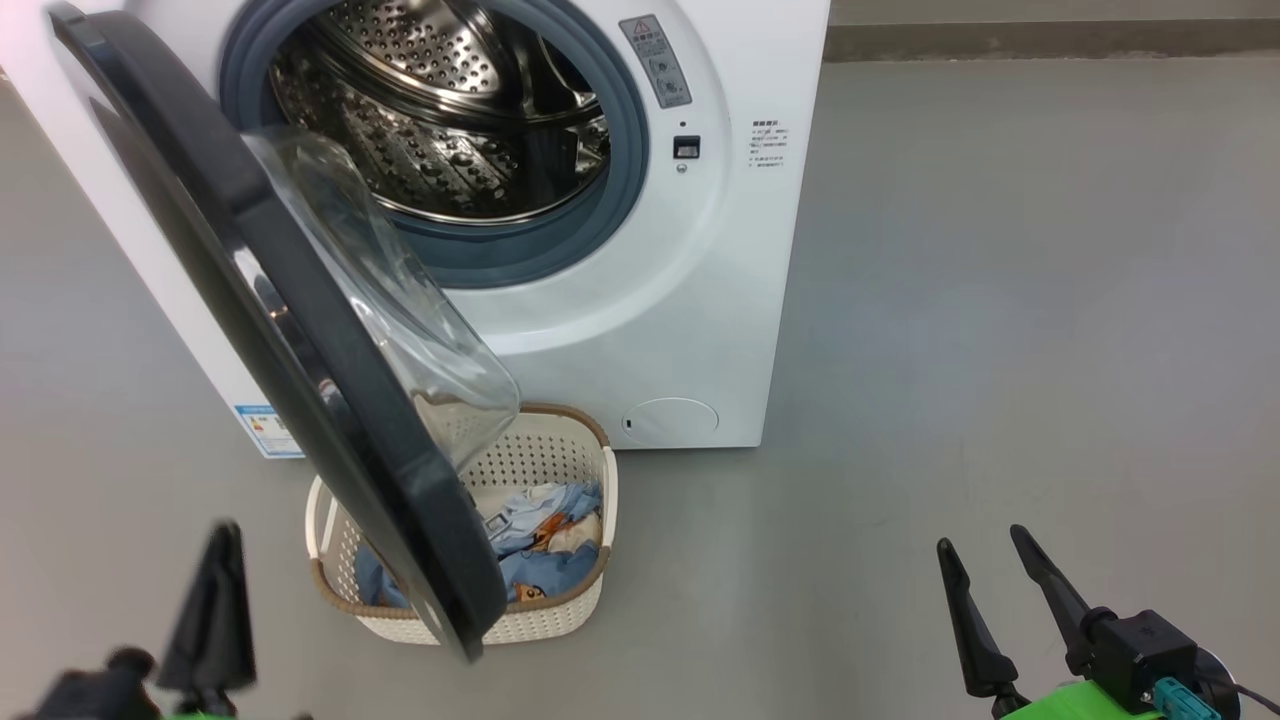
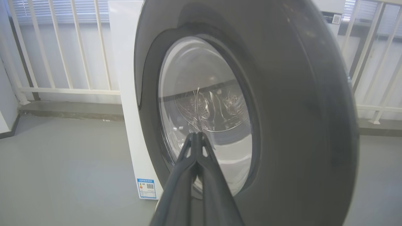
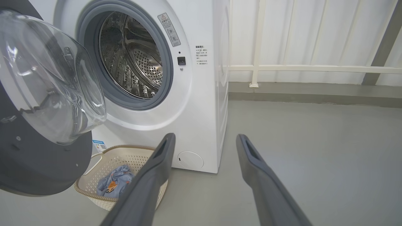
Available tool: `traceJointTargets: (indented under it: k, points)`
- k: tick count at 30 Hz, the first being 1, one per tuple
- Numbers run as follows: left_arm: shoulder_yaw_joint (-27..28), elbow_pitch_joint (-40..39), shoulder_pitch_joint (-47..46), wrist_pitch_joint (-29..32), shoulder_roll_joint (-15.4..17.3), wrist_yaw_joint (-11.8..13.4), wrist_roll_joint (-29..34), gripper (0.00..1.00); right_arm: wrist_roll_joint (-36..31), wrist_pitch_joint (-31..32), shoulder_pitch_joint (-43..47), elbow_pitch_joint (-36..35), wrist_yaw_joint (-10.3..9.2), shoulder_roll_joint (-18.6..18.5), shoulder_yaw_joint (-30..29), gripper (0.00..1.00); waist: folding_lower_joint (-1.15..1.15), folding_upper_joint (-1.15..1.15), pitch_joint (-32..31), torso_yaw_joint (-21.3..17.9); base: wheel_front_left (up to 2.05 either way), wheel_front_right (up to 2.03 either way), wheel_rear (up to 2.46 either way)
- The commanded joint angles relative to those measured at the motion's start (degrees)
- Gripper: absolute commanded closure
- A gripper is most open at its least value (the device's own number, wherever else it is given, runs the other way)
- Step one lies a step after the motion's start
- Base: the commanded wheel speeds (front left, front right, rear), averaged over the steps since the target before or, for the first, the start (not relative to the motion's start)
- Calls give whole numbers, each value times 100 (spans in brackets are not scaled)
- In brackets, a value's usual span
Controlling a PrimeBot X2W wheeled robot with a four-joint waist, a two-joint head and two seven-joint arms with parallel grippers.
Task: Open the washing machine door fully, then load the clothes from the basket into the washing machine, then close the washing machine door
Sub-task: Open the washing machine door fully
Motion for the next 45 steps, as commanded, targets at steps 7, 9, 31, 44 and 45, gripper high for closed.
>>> traceJointTargets:
  k: [7, 9, 31, 44, 45]
  points:
    - [89, -1596, -1181, -37, 38, -130, 32, 100, -1, -69, -139, -99, 9, -17, 147, 0, 0, 0, -30, -41, 0, 0, 0]
    - [-118, -1979, -1511, -37, 37, -184, -39, 100, -7, -69, -151, -97, 9, -17, 141, 0, 0, 0, -33, -59, 0, 0, 0]
    - [-4015, -1822, -2255, 251, 37, -294, -721, 100, 35, -69, -261, -43, 9, -17, 186, 0, 0, 0, 51, -161, 0, 0, 0]
    - [-4657, -989, -1707, 414, 329, -273, -1055, 100, 9, -69, -267, -9, 9, -17, 144, 0, 0, 0, 88, 126, 0, 0, 0]
    - [-4620, -908, -1659, 422, 365, -225, -1061, 100, 5, -69, -269, -4, 9, -17, 146, 0, 0, 0, 81, 147, 0, 0, 0]
